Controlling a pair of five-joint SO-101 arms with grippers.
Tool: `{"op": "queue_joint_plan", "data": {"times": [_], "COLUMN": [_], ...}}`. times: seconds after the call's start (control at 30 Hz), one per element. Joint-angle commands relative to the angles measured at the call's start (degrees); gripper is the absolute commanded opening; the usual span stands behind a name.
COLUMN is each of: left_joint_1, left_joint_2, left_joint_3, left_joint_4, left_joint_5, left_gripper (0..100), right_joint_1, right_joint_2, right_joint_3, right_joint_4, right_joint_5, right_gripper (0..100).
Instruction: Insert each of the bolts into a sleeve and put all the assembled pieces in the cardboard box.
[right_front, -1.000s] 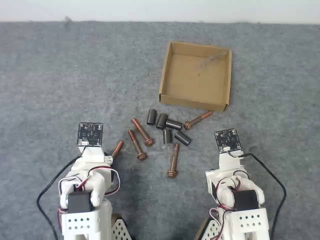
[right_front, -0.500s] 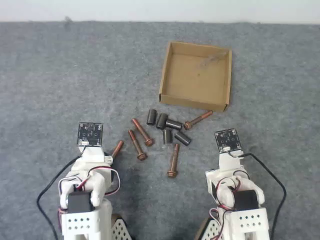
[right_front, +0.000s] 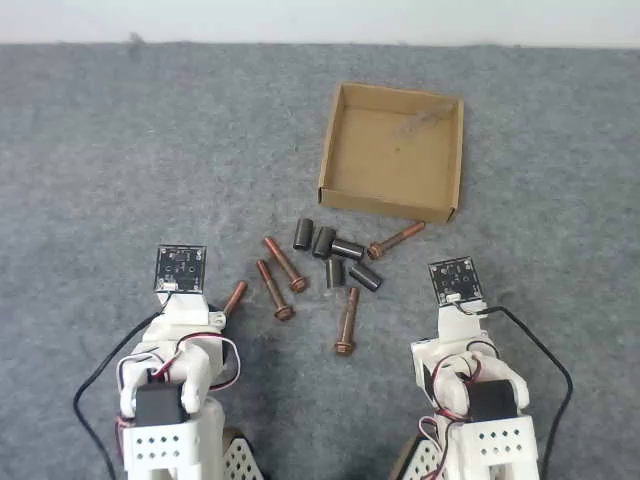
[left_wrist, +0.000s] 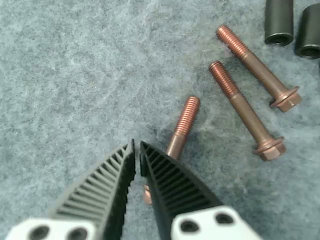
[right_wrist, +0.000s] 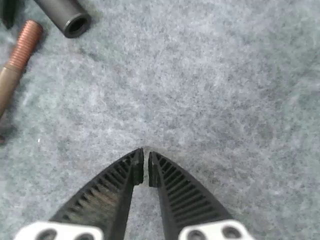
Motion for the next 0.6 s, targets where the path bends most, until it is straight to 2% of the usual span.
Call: {"op": "queue_joint_plan", "data": {"times": [0.0,0.57], "left_joint_1": [0.18,0.09], "left_joint_2": [-1.05,-1.05], "left_joint_3": [-0.57,-0.57], "left_joint_4": [0.26,0.26], "left_joint_5": [-0.35,-0.26], "left_gripper": [1,1], "right_joint_1": [0.40,0.31], "right_joint_2": [-1.01,-1.01], "right_joint_3": [0.00,0.00], "right_joint_4": [-0.48,-0.48], "right_joint_5": [0.62,0.70], "right_gripper": [0.7,0.7]}}
